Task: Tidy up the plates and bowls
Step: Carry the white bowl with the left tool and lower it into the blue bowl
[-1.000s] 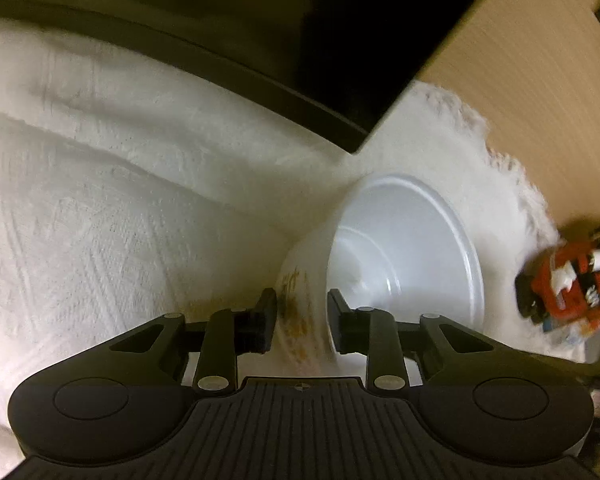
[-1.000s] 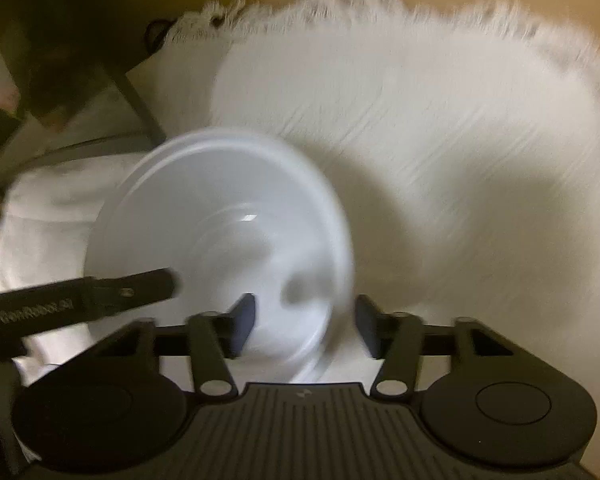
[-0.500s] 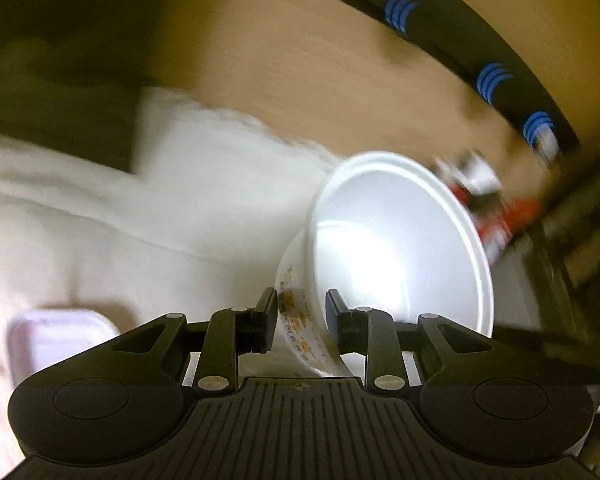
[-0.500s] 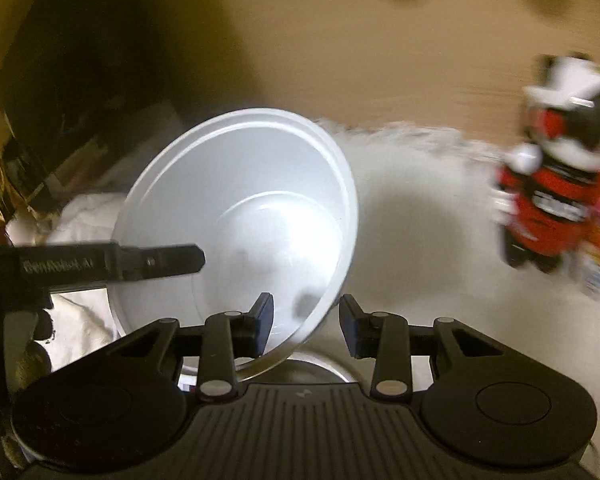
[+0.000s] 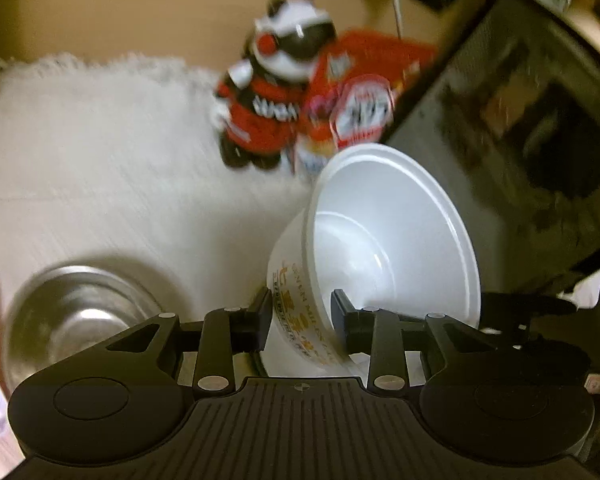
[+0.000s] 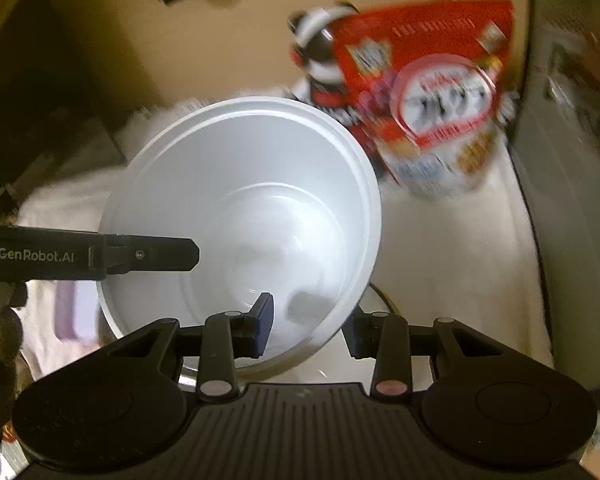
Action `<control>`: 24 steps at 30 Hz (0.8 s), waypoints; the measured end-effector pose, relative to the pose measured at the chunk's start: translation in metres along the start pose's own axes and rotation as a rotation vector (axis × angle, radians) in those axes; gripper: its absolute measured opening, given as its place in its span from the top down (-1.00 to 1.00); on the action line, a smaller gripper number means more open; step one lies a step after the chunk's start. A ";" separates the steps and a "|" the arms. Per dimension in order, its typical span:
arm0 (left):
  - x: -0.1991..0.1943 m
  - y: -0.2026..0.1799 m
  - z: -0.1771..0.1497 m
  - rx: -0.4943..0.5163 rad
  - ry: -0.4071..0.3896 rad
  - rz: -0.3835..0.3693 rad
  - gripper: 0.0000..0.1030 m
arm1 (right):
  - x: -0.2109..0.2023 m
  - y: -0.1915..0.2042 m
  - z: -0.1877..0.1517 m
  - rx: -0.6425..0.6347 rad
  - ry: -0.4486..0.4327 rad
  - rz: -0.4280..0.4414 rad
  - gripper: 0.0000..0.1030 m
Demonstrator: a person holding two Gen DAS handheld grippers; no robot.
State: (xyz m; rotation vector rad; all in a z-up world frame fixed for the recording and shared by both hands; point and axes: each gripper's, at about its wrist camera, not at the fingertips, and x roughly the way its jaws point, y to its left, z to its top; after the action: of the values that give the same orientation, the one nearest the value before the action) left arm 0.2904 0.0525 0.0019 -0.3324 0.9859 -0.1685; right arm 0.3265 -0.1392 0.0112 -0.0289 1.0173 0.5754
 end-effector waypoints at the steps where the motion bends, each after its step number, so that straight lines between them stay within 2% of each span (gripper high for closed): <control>1: 0.005 -0.002 -0.002 0.000 0.015 0.003 0.33 | 0.001 -0.006 -0.002 0.005 0.011 -0.005 0.28; 5: 0.029 0.000 -0.009 -0.020 0.056 0.007 0.38 | 0.009 -0.026 -0.012 0.005 0.036 -0.019 0.28; 10: 0.048 0.001 -0.019 -0.030 0.077 0.055 0.41 | 0.024 -0.033 -0.023 -0.031 0.062 -0.063 0.28; 13: 0.042 -0.001 -0.017 -0.026 0.056 0.052 0.41 | 0.029 -0.034 -0.026 -0.059 0.050 -0.087 0.28; 18: 0.020 0.001 -0.010 -0.052 -0.011 0.012 0.41 | 0.031 -0.047 -0.020 -0.015 0.036 -0.087 0.27; 24: 0.017 0.010 -0.008 -0.099 -0.012 0.009 0.41 | 0.033 -0.056 -0.016 0.020 0.023 -0.074 0.27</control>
State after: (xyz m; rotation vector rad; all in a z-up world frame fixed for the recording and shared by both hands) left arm 0.2925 0.0551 -0.0193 -0.4188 0.9861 -0.1095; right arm 0.3529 -0.1769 -0.0375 -0.0556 1.0404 0.4984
